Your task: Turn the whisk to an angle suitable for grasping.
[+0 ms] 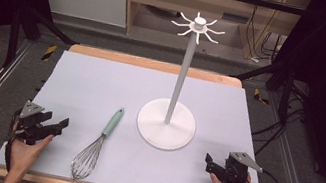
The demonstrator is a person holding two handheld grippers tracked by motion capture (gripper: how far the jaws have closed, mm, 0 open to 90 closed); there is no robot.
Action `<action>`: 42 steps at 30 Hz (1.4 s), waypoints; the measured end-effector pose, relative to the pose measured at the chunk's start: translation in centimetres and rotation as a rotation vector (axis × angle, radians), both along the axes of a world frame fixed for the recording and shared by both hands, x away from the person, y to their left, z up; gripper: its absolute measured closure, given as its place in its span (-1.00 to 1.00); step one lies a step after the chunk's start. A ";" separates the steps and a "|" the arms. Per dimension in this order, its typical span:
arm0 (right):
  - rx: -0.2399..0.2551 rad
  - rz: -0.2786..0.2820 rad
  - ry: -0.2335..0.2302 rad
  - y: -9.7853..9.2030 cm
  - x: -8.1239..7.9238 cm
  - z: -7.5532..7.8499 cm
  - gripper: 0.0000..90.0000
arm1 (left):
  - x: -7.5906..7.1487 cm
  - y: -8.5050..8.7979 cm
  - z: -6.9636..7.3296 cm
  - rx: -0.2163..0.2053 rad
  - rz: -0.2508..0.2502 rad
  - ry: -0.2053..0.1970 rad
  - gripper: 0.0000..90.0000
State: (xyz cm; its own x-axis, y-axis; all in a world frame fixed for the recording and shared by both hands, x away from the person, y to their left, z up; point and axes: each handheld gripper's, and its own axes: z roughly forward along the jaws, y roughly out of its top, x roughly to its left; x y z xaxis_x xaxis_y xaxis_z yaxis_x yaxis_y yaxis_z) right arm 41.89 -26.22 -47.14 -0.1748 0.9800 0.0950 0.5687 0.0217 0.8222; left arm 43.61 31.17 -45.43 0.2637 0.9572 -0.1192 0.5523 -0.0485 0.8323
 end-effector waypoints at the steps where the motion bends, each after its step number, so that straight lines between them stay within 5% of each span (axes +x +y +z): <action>1: 0.000 0.000 0.000 0.0 0.0 0.0 -0.66 | 0.0 0.0 0.0 0.000 0.000 0.000 -0.34; 11: -0.009 0.023 0.006 0.5 -0.1 0.1 -0.60 | -0.3 -1.4 0.7 -0.003 -0.071 0.007 -0.19; 21: -0.041 0.051 0.013 1.2 0.0 0.1 -0.58 | -0.4 -3.9 1.6 0.040 -0.153 0.031 -0.15; 42: -0.055 0.078 0.015 1.5 0.1 0.1 -0.54 | -0.3 -6.5 3.7 0.046 -0.232 0.022 -0.03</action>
